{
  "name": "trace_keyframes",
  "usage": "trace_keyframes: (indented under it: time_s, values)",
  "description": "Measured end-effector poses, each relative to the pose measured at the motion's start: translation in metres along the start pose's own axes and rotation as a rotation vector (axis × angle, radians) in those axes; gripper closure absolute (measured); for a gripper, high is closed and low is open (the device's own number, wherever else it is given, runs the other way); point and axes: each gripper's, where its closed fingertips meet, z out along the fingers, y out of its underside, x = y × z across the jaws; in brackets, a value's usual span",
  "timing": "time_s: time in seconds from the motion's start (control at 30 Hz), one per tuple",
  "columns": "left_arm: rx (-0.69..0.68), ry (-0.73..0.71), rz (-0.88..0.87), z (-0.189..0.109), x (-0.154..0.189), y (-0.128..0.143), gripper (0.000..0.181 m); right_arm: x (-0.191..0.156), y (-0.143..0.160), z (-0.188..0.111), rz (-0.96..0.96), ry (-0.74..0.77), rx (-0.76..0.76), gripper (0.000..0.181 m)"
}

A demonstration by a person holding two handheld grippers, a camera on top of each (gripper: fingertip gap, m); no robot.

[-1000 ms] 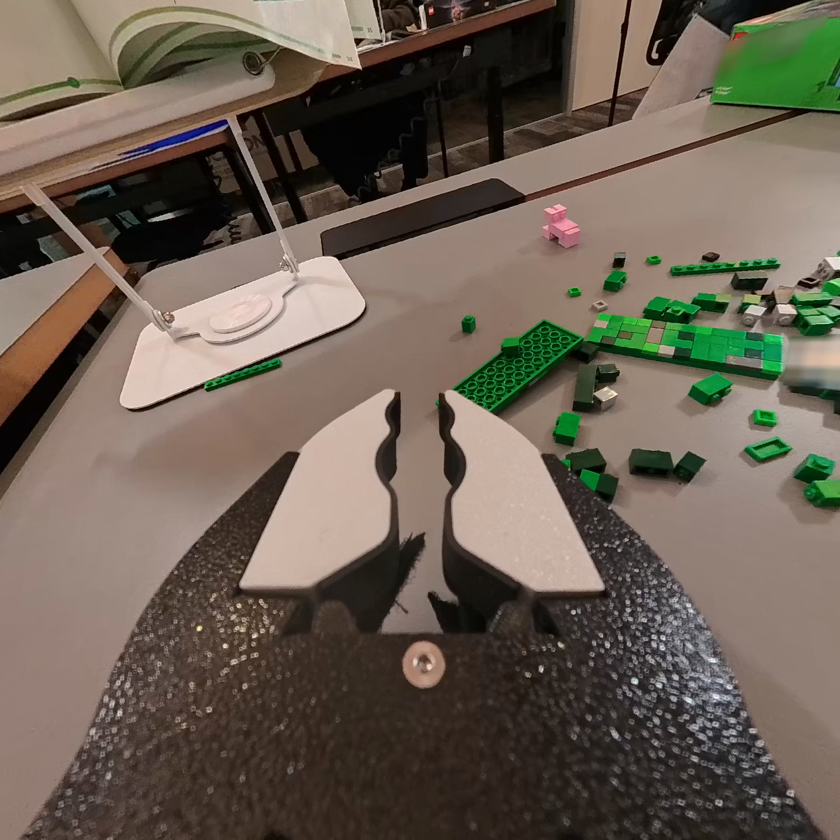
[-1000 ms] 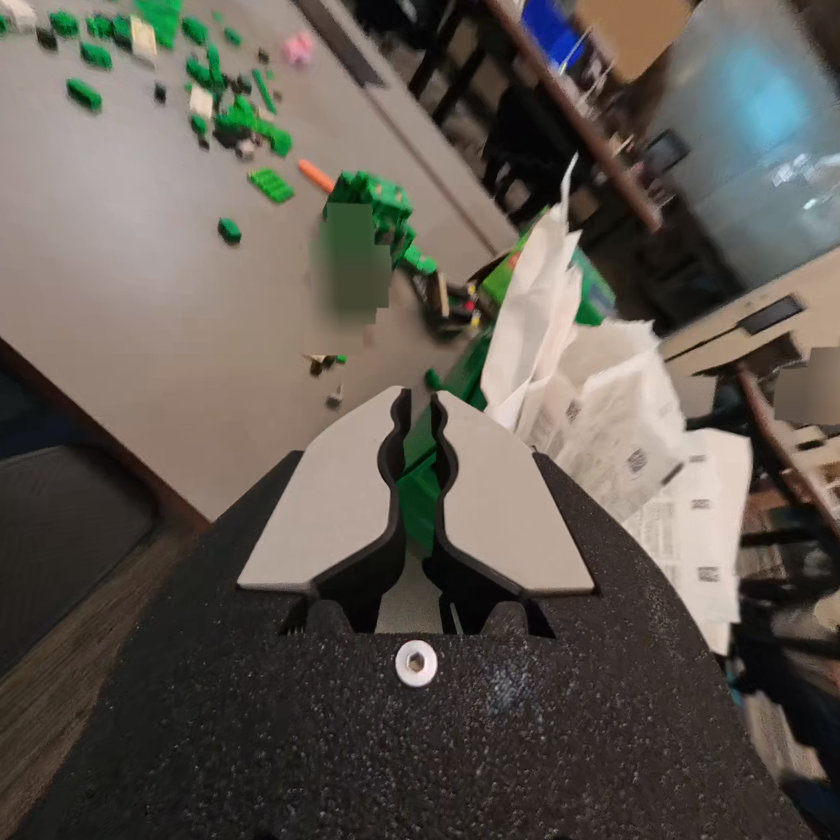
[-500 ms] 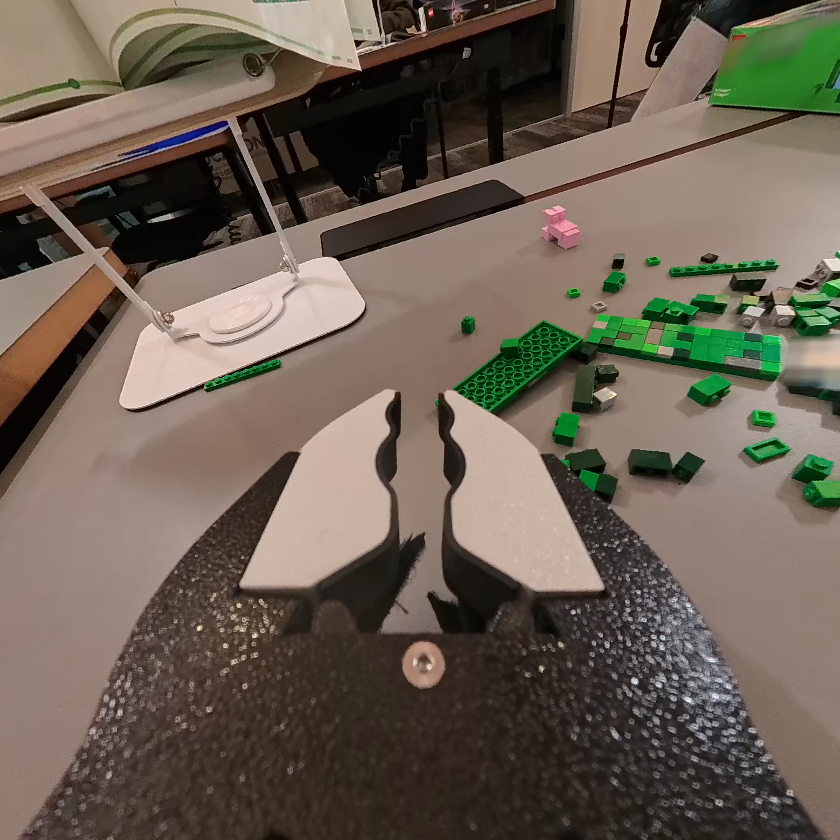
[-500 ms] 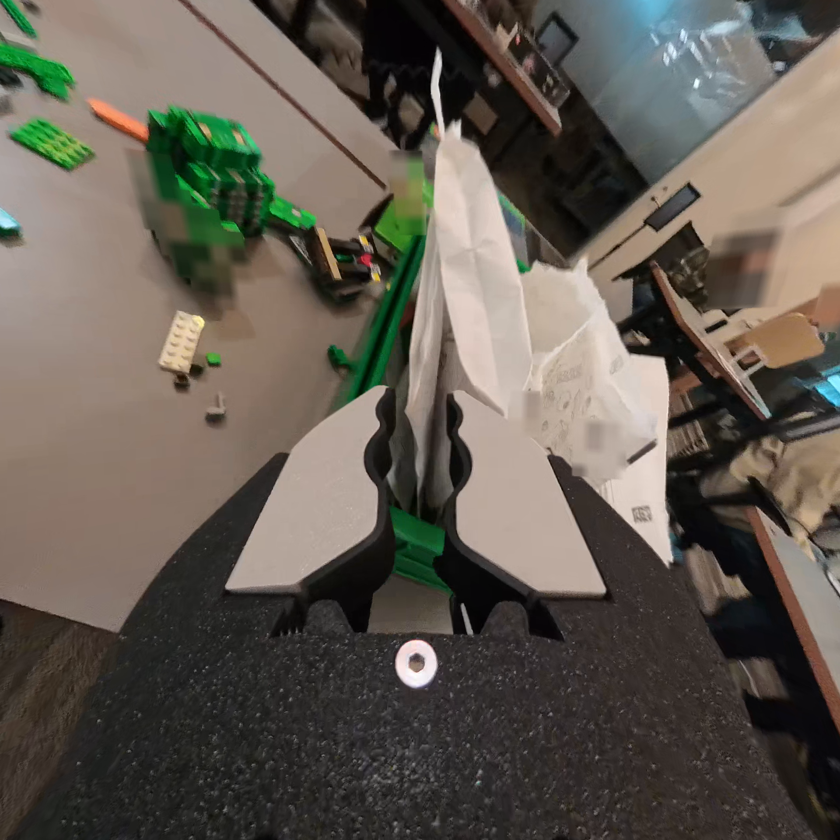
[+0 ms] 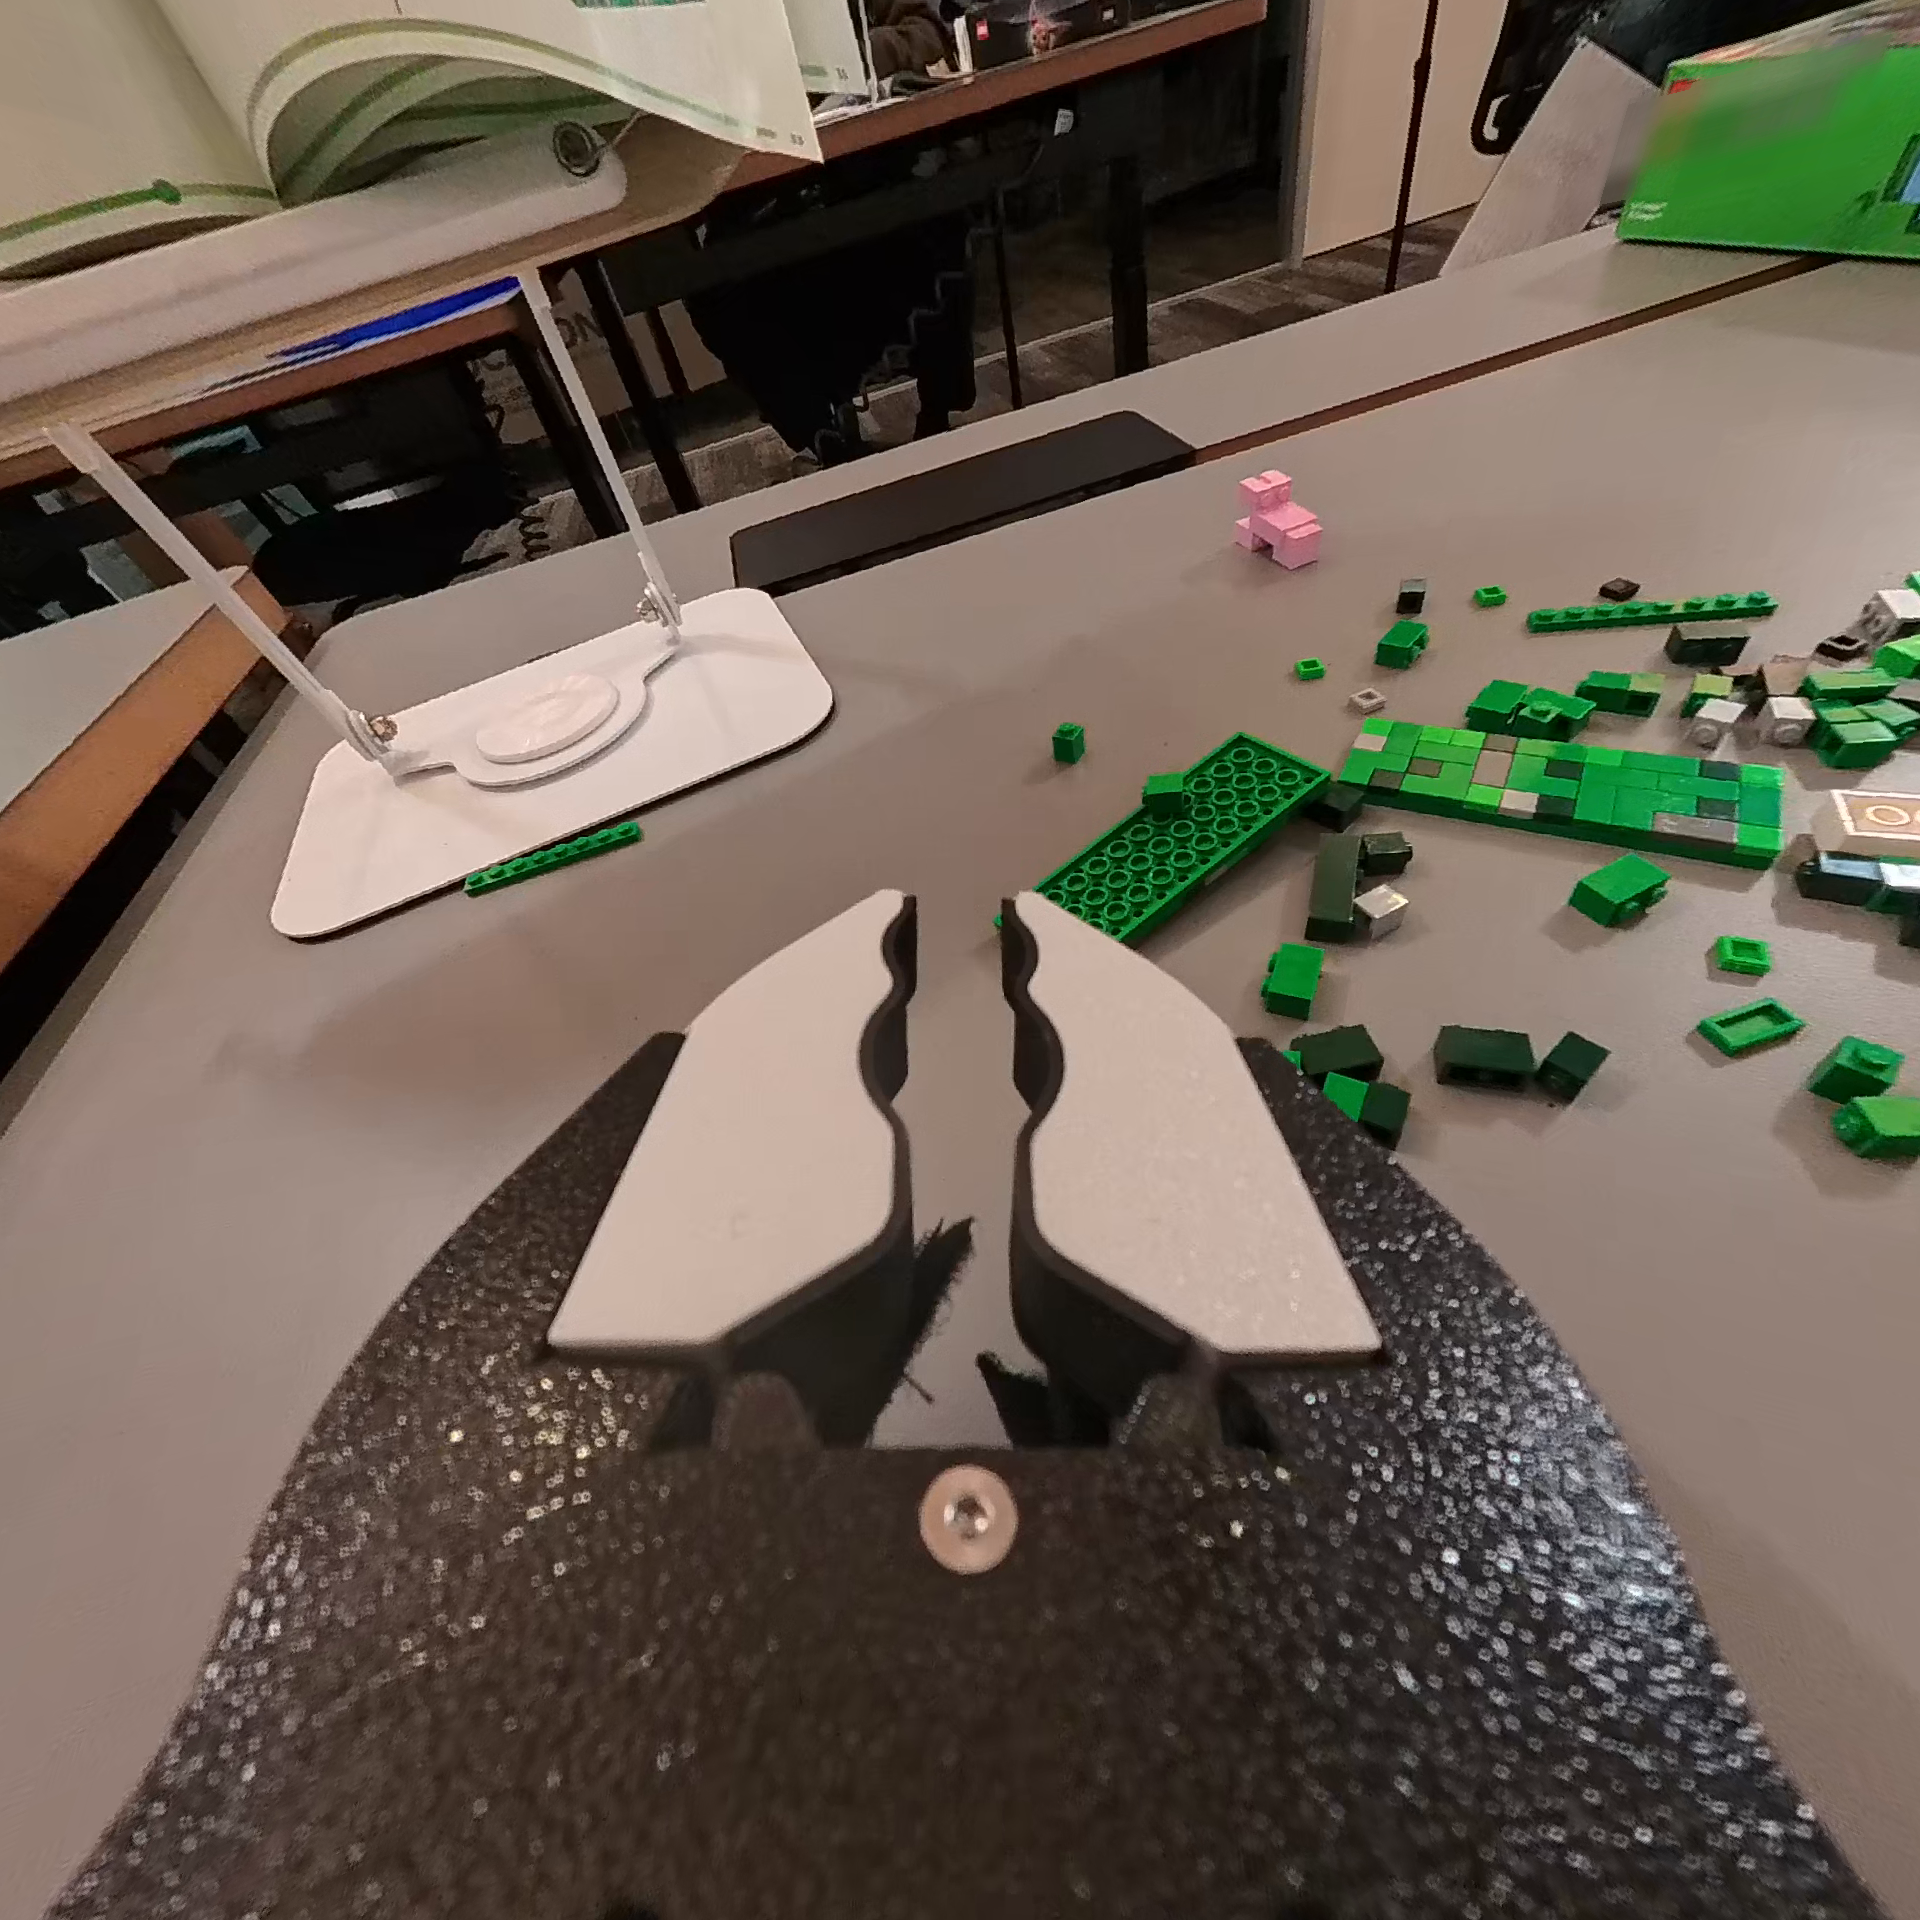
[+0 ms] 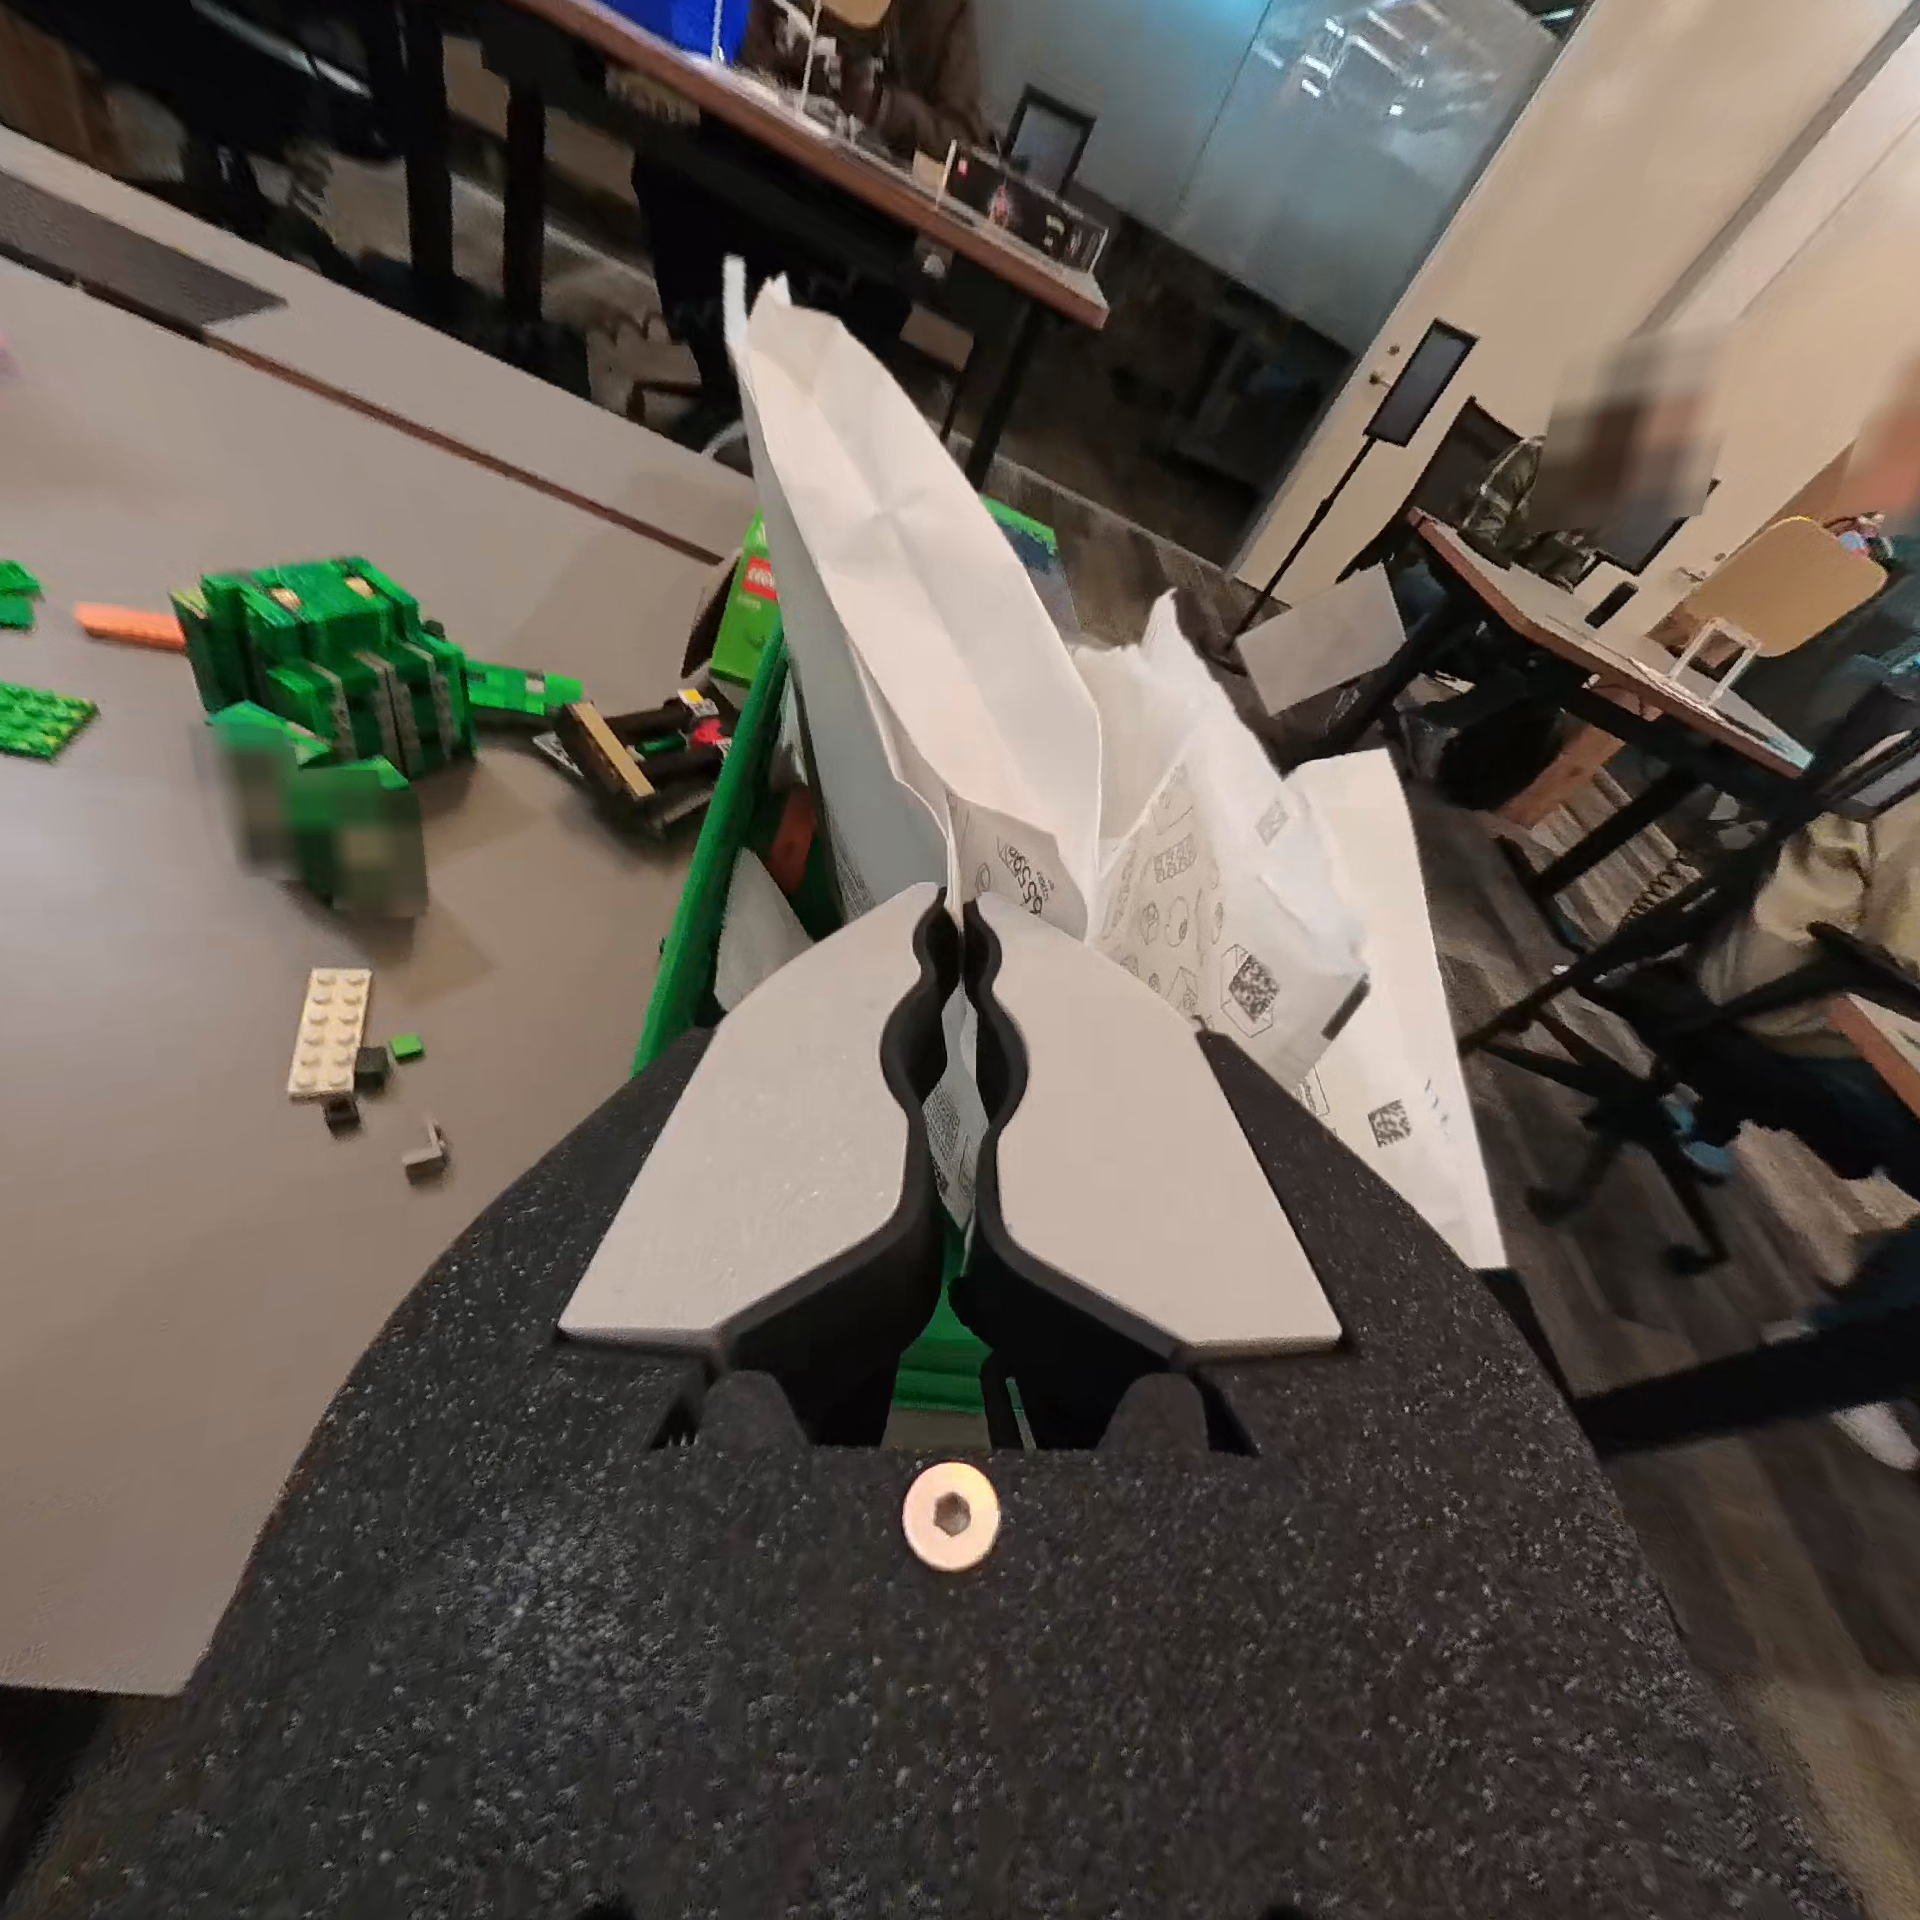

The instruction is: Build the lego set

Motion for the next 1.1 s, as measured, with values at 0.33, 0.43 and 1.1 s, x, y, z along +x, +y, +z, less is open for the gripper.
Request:
trace_keyframes:
  time_s: [0.33,0.43,1.1]
  values:
    - [0.003,0.002,0.000,0.000,0.000,0.000,0.166,0.003,-0.047,-0.028,0.159,-0.059,0.202,0.181]
    - [0.008,0.004,-0.002,-0.001,0.000,-0.001,0.166,0.005,-0.049,-0.027,0.265,-0.099,0.235,0.181]
    - [0.020,0.004,-0.018,-0.003,-0.001,-0.002,0.166,-0.069,-0.155,-0.061,-0.566,0.144,0.713,0.181]
